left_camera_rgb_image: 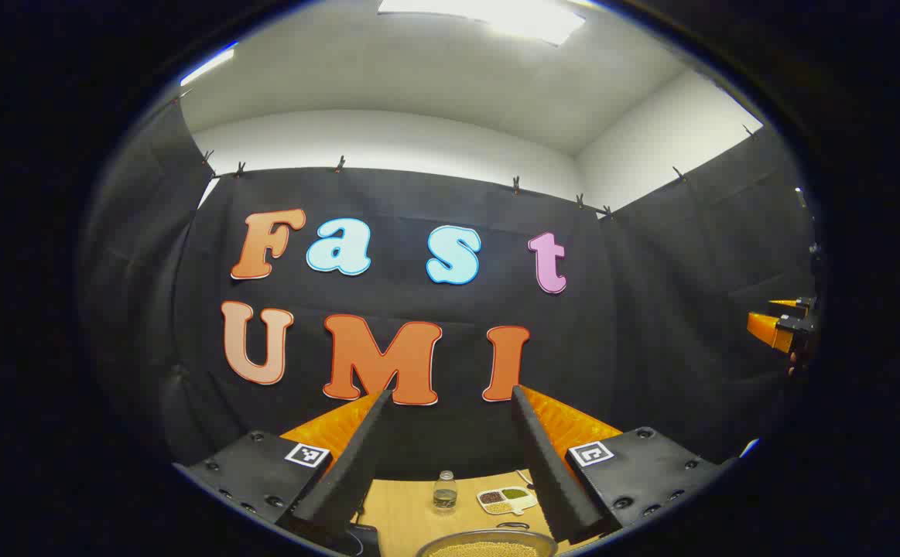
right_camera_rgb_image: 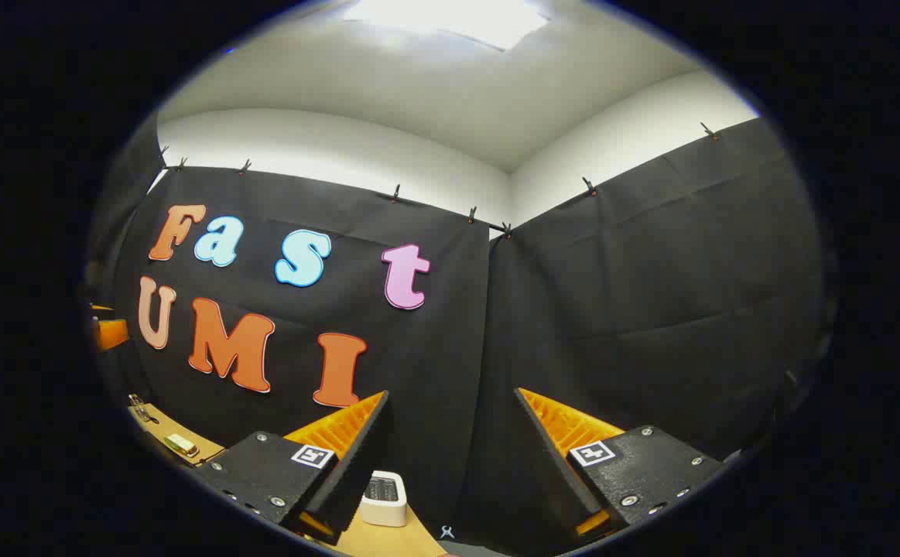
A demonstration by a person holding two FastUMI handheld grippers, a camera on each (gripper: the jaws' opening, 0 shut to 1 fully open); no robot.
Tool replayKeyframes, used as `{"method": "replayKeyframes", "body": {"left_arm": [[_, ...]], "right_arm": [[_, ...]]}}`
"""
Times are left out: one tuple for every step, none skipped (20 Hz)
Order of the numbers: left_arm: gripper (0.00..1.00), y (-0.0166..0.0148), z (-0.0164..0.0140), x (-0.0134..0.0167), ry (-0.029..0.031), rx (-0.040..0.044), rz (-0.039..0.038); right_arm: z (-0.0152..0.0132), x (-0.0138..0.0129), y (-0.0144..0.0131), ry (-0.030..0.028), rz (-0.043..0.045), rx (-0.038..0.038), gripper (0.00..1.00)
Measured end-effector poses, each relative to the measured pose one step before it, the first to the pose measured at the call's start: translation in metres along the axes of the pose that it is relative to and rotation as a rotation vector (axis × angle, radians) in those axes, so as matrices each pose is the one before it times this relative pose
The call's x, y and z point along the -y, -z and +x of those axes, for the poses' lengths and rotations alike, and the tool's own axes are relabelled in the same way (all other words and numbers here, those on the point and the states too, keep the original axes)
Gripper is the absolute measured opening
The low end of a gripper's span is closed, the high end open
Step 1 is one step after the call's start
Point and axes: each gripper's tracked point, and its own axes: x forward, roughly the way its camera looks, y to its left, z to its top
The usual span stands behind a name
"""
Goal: First push the handle of the pot to place it horizontally, then grasp the pot with both hands and set it on the induction cooktop.
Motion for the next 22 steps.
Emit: {"method": "replayKeyframes", "body": {"left_arm": [[0.97, -0.00132, -0.00306, -0.00312, 0.00105, 0.00630, 0.02465], [0.97, -0.00250, -0.00156, -0.00400, 0.00240, 0.01241, 0.01247], [0.97, -0.00387, -0.00095, -0.00704, 0.00248, 0.01738, 0.01125], [0.97, -0.00291, 0.00082, -0.00498, 0.00297, 0.01157, 0.00550], [0.96, -0.00202, 0.00068, -0.00784, -0.00051, 0.00599, 0.00312], [0.97, -0.00070, 0.00195, -0.00705, -0.00031, 0.00231, 0.00049], [0.97, 0.00168, 0.00016, -0.00605, -0.00207, -0.00241, -0.00758], [0.97, 0.00224, 0.00118, -0.00593, -0.00126, -0.00512, -0.01132], [0.97, 0.00251, 0.00047, -0.00466, -0.00136, -0.00629, -0.01121], [0.97, 0.00252, 0.00018, -0.00261, -0.00138, -0.00545, -0.00822], [0.98, 0.00147, -0.00075, -0.00318, -0.00415, -0.00224, -0.00200], [0.97, -0.00015, -0.00053, -0.00350, -0.00309, -0.00069, 0.00125], [0.97, -0.00038, -0.00094, -0.00213, -0.00064, 0.00138, 0.00071], [0.97, -0.00008, -0.00072, -0.00063, 0.00154, 0.00031, 0.00127], [0.97, 0.00074, 0.00000, -0.00082, -0.00129, -0.00118, 0.00199], [0.96, 0.00240, -0.00022, -0.00141, -0.00166, -0.00284, 0.00231], [0.96, 0.00085, -0.00107, -0.00030, -0.00200, -0.00260, 0.00144], [0.96, 0.00015, -0.00105, 0.00114, -0.00207, -0.00046, -0.00022], [0.96, 0.00041, -0.00086, 0.00126, 0.00028, 0.00023, -0.00223], [0.96, -0.00003, -0.00053, 0.00228, 0.00012, 0.00051, -0.00363], [0.96, 0.00025, 0.00020, 0.00060, 0.00035, -0.00121, -0.00196], [0.96, -0.00017, -0.00009, -0.00029, -0.00316, -0.00095, -0.00011]], "right_arm": [[-0.00081, -0.00423, 0.00224, 0.00159, -0.00175, -0.00132, 0.92], [-0.00083, -0.00342, -0.00052, 0.00761, -0.00110, 0.00354, 0.97], [-0.00126, -0.00266, -0.00235, 0.00657, -0.00068, 0.00776, 0.95], [-0.00116, -0.00479, -0.00170, 0.00558, -0.00437, 0.00223, 0.95], [0.00005, -0.00497, -0.00157, 0.00146, -0.00254, 0.00569, 0.92], [-0.00043, -0.00486, -0.00338, 0.00005, -0.00027, 0.00432, 0.95], [0.00033, -0.00484, -0.00259, -0.00099, -0.00055, 0.00228, 0.95], [0.00026, -0.00405, -0.00216, -0.00203, -0.00347, 0.00539, 0.95], [0.00040, -0.00244, -0.00251, -0.00375, -0.00672, 0.00640, 0.95], [-0.00065, -0.00223, -0.00217, -0.00253, -0.00606, 0.01003, 0.95], [0.00013, -0.00066, -0.00156, 0.00088, -0.00588, 0.00689, 0.95], [0.00020, -0.00054, -0.00061, 0.00239, -0.00523, 0.00282, 0.95], [-0.00109, -0.00174, -0.00043, -0.00241, -0.00418, 0.00052, 0.95], [-0.00071, -0.00290, 0.00079, -0.00766, -0.00268, -0.00062, 0.95], [-0.00004, -0.00197, 0.00147, -0.00676, -0.00410, -0.00286, 0.95], [-0.00215, -0.00060, 0.00131, -0.00378, -0.00329, -0.00295, 0.95], [-0.00144, 0.00033, 0.00040, -0.00439, -0.00199, -0.00140, 0.95], [-0.00062, -0.00191, 0.00067, -0.00814, -0.00294, -0.00087, 0.95], [0.00016, -0.00142, 0.00177, -0.00636, -0.00621, -0.00026, 0.95], [-0.00086, 0.00048, 0.00054, -0.00155, -0.00910, 0.00094, 0.93], [0.00033, 0.00203, 0.00020, 0.00032, -0.00777, 0.00216, 0.95], [0.00119, 0.00132, 0.00037, 0.00059, -0.00622, 0.00344, 0.95]]}}
